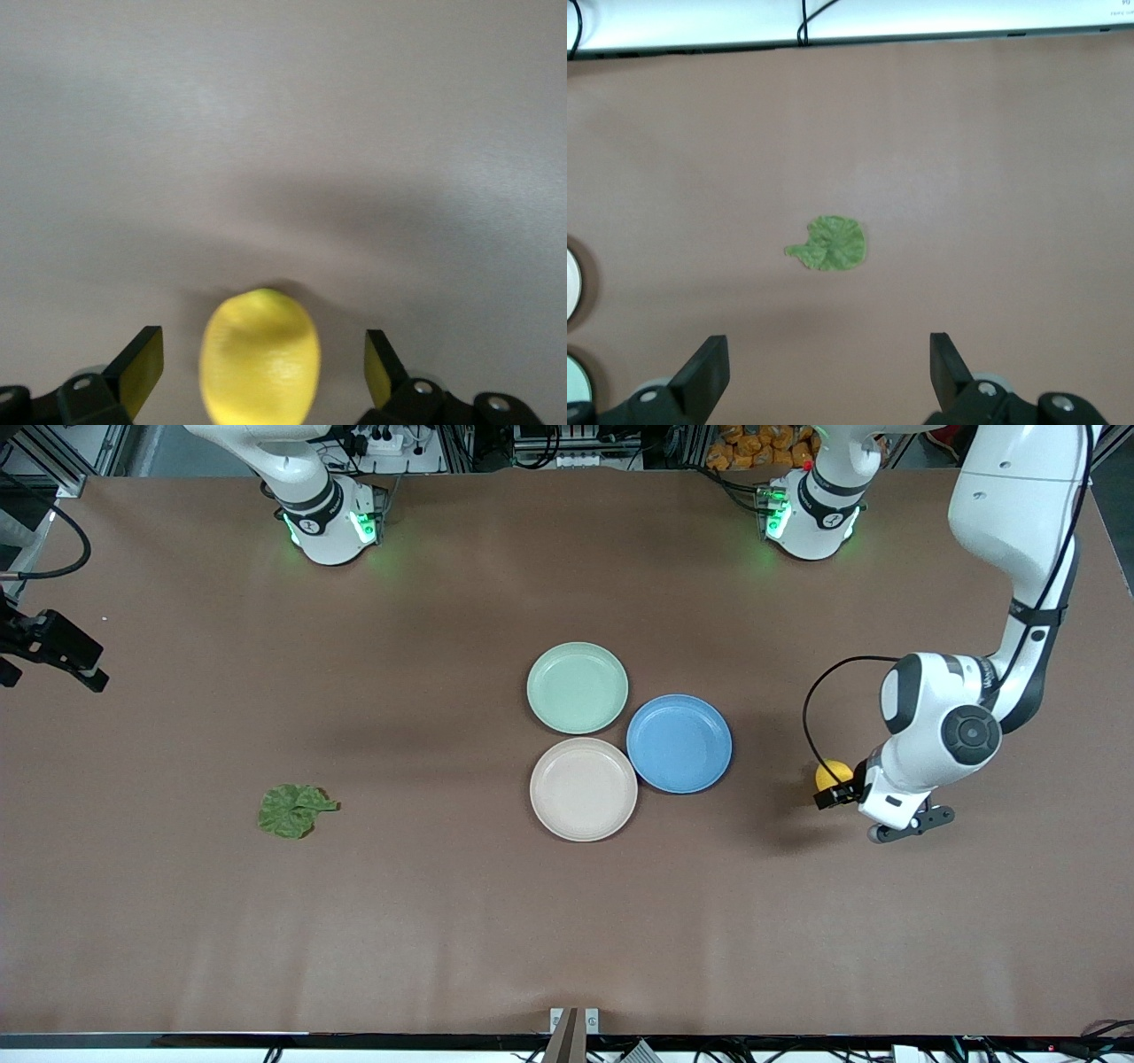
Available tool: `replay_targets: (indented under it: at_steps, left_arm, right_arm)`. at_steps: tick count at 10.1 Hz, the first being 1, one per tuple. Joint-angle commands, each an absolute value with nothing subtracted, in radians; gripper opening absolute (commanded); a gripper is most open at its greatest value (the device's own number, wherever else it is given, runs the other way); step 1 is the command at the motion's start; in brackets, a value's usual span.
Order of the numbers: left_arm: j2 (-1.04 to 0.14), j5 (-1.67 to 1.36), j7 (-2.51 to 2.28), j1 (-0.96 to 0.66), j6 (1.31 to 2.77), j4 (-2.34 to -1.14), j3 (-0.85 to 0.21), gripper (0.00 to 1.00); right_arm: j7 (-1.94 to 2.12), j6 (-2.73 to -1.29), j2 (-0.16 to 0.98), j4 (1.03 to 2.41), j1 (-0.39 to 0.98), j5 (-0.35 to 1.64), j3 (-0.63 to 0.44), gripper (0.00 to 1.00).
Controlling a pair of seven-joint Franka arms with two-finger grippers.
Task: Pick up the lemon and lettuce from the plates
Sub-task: 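Set the lemon on the table beyond the blue plate with the left gripper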
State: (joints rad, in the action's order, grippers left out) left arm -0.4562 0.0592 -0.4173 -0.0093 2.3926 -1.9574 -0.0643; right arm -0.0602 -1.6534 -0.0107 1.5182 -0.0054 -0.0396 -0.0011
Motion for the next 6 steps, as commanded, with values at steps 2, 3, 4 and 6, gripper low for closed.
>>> replay_targets:
  at_steps: [2,3,4,6]
  left_arm:
    - [-0.27,0.08,-0.388,0.063,2.385,-2.127,-0.074,1.0]
    - [-0.212,0.08,-0.365,0.061,2.385,-2.179,-0.074,1.0]
    - [-0.143,0.08,-0.361,0.057,2.385,-2.221,-0.074,1.0]
    - [-0.062,0.071,-0.364,0.017,2.378,-2.269,-0.074,1.0]
  right_arm:
    - [-0.054,-1.512,-0.032,1.512,0.023,0.014,-0.006,1.0]
    - [-0.046,-1.473,-0.032,1.517,0.025,0.014,-0.005,1.0]
    - [-0.022,-1.468,-0.031,1.52,0.023,0.02,-0.005,1.0]
    - [0.035,-1.468,-0.032,1.528,0.02,0.067,-0.034,1.0]
